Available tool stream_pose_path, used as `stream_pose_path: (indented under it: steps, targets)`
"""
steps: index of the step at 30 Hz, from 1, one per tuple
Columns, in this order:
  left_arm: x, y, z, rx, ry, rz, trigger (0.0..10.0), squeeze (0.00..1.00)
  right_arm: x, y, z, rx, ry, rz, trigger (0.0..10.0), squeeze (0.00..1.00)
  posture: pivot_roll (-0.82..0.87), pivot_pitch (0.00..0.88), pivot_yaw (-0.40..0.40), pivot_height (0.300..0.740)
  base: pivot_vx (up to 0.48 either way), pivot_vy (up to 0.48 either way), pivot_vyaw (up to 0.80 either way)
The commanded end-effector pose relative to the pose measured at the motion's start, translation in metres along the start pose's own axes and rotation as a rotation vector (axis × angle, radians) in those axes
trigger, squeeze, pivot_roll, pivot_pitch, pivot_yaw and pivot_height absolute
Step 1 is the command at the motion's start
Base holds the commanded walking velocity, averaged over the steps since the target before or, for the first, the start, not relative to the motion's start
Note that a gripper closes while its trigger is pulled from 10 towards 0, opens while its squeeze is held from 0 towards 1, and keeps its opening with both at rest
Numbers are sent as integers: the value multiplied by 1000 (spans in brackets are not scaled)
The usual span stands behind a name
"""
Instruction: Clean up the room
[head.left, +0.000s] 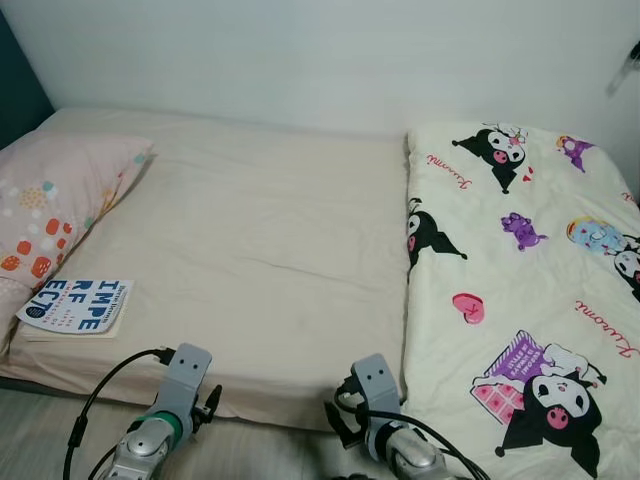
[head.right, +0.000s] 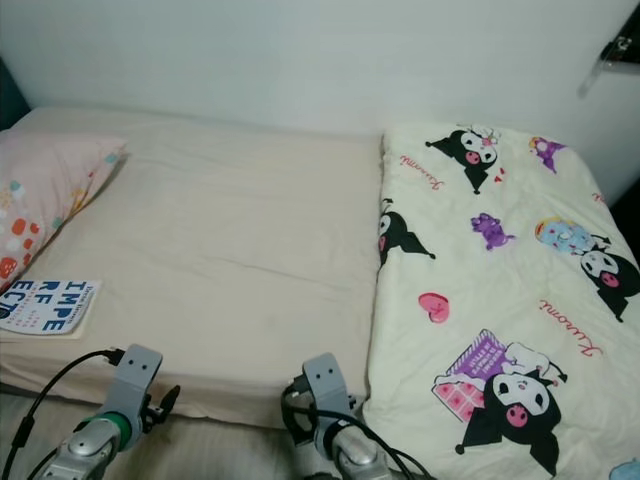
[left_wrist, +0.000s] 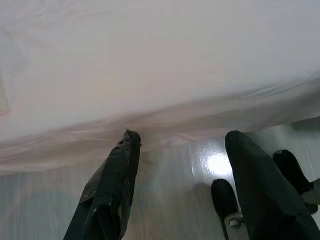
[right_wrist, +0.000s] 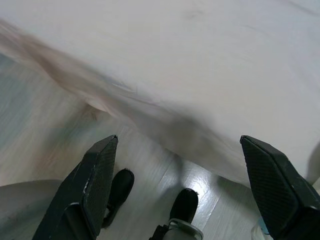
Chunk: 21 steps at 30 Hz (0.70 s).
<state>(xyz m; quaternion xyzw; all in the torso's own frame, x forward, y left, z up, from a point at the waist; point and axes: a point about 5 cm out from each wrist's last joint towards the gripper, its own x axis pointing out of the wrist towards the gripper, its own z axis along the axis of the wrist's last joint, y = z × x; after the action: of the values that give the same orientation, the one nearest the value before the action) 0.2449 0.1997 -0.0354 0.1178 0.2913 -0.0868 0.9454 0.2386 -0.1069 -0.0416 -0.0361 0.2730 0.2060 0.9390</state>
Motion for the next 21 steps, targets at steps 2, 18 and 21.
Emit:
stream_pose_path:
  steps: [2,18,21]
  targets:
    - [-3,0,-9,-8,33,2,10000,0,-2,2,-7,8,24,-4,10000,0,3,51,34,735,-386,0,0]
    - [-2,0,-8,-6,30,1,10000,0,-2,0,-6,5,18,-22,10000,0,0,55,36,735,-351,0,489]
    - [-2,0,-8,-6,30,1,10000,0,-2,0,-6,4,20,-22,10000,0,0,55,36,735,-326,0,0]
